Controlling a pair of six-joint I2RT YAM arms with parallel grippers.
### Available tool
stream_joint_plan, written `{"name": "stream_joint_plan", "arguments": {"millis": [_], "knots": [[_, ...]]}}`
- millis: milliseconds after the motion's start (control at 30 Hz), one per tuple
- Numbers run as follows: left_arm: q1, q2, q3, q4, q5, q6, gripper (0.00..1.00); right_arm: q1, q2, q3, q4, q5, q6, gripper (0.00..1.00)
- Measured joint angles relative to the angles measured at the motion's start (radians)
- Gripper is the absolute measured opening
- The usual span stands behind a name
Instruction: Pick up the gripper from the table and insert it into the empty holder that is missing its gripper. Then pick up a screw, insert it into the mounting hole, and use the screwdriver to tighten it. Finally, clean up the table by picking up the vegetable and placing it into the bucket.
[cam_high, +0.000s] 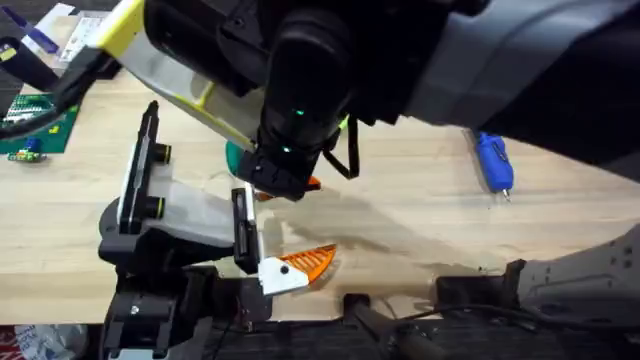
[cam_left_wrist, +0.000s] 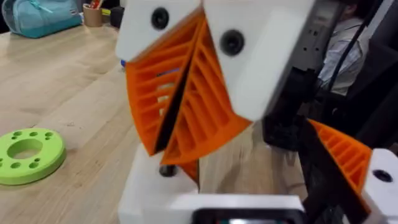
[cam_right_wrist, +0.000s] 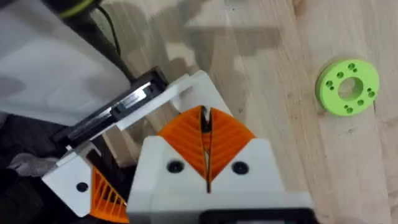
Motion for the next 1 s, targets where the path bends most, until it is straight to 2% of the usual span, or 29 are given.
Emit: {"name": "stream_joint_plan", "arguments": {"millis": [1000], "knots": [[0.0,0.001,0.0,-0.002,0.003,-0.012,0.986,0.023,0.024,-0.006,0.028,0.002,0.004,0.004]]}}
